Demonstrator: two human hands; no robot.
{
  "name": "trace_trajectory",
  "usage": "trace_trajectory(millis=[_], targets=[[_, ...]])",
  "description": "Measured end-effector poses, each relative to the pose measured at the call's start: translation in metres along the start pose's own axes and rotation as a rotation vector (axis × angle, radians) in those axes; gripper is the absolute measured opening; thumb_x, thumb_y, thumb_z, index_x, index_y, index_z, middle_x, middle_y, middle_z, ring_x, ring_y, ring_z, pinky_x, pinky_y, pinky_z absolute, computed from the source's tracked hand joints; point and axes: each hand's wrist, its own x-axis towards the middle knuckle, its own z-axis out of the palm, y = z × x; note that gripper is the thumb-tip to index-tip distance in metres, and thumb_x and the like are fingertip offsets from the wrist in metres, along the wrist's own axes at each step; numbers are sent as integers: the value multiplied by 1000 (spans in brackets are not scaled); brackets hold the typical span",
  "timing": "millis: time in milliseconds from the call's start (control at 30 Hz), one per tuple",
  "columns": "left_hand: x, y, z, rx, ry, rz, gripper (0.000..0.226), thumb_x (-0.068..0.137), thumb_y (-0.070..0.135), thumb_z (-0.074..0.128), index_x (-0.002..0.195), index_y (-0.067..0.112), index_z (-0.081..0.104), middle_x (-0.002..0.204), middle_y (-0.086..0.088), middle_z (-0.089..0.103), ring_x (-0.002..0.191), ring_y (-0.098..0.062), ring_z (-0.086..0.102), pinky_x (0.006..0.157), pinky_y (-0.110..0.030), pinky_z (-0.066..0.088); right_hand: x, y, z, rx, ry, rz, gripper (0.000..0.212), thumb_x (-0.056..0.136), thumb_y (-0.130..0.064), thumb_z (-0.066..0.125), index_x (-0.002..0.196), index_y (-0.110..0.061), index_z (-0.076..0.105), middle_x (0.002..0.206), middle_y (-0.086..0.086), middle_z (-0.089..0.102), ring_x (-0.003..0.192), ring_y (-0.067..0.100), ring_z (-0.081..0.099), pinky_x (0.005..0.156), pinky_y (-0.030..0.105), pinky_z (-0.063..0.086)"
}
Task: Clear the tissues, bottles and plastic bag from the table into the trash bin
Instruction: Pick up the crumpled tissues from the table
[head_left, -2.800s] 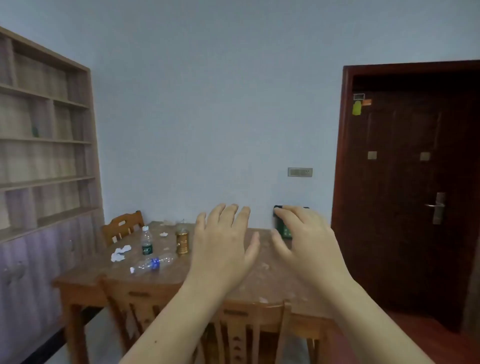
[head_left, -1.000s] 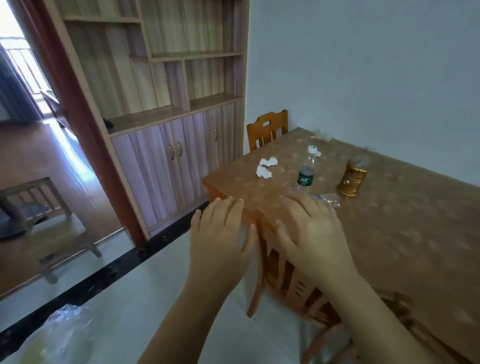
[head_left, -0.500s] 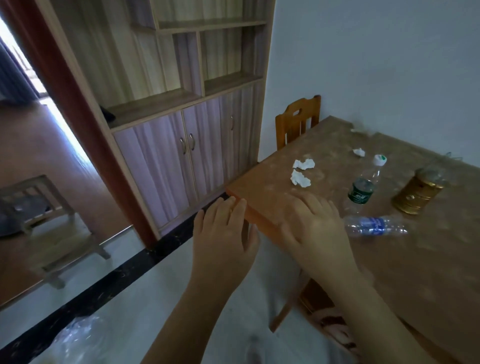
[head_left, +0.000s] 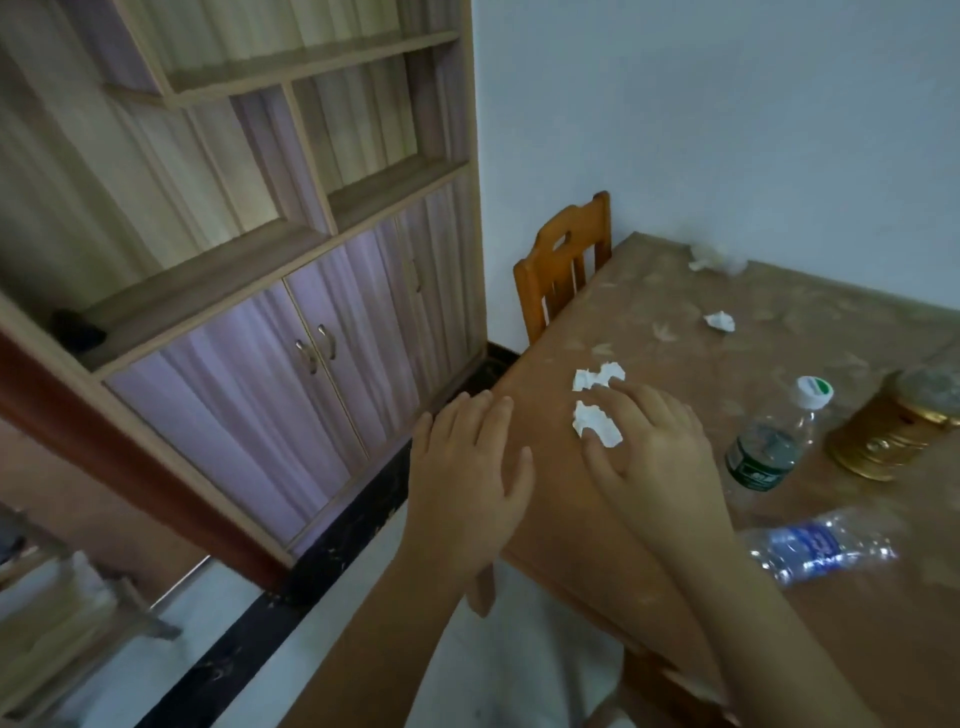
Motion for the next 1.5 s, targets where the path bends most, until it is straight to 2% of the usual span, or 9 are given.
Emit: trace_trajectory(millis=[267, 367, 600, 767, 833, 967, 1133, 1367, 1500], targets=[[77, -41, 66, -104, -144, 78, 50, 83, 37, 39, 117, 8, 60, 119, -11, 62, 113, -30, 55, 95, -54, 43, 50, 31, 54, -104, 16, 119, 41, 77, -28, 45, 106, -6, 63, 105, 13, 66, 91, 36, 60, 79, 51, 48], [109, -62, 92, -141, -197, 148, 51, 83, 38, 37, 119, 9, 59, 121, -11, 61, 114, -30, 55, 96, -51, 38, 71, 38, 79, -148, 21, 203, 43, 76, -30, 44, 107, -7, 63, 107, 14, 66, 92, 36, 60, 80, 53, 48], [171, -102, 158, -215, -326, 310, 49, 82, 36, 39, 117, 8, 60, 120, -13, 62, 112, -32, 57, 94, -51, 40, 103, 58, 133, -261, 3, 422, 42, 76, -31, 44, 103, -6, 65, 101, 13, 67, 88, 36, 62, 78, 48, 48], [189, -100, 204, -299, -420, 367, 43, 81, 26, 58, 119, 6, 58, 122, -16, 61, 115, -35, 54, 93, -52, 41, 95, 82, 150, -308, -22, 561, 38, 72, -28, 56, 102, -7, 64, 98, 11, 67, 85, 35, 61, 76, 46, 47], [196, -99, 221, -311, -450, 423, 42, 80, 20, 66, 119, 6, 58, 123, -15, 60, 116, -34, 54, 94, -49, 40, 90, 95, 158, -307, -37, 618, 37, 73, -29, 57, 102, -8, 64, 98, 10, 67, 85, 34, 61, 76, 44, 46], [209, -89, 259, -362, -514, 476, 41, 77, 12, 70, 116, 4, 59, 121, -17, 60, 113, -35, 56, 92, -47, 42, 83, 121, 182, -241, -78, 714, 41, 75, -37, 45, 98, -9, 65, 94, 9, 67, 79, 30, 61, 70, 38, 46], [214, -82, 296, -399, -586, 550, 43, 74, 7, 73, 115, 5, 60, 118, -16, 62, 107, -34, 59, 87, -43, 46, 65, 139, 213, -163, -132, 814, 39, 75, -39, 48, 97, -12, 64, 92, 5, 65, 75, 27, 59, 66, 32, 43], [221, -75, 333, -405, -621, 577, 43, 71, 5, 73, 112, 6, 62, 117, -15, 62, 106, -35, 59, 85, -44, 45, 48, 149, 233, -83, -141, 868, 47, 71, -41, 51, 105, -11, 64, 99, 5, 64, 82, 26, 58, 65, 36, 50], [222, -70, 351, -427, -656, 591, 37, 78, 15, 61, 114, 8, 60, 121, -13, 59, 110, -33, 56, 87, -46, 45, 42, 153, 240, -65, -120, 878, 48, 68, -43, 56, 106, -13, 64, 95, 5, 62, 82, 25, 56, 62, 37, 50]])
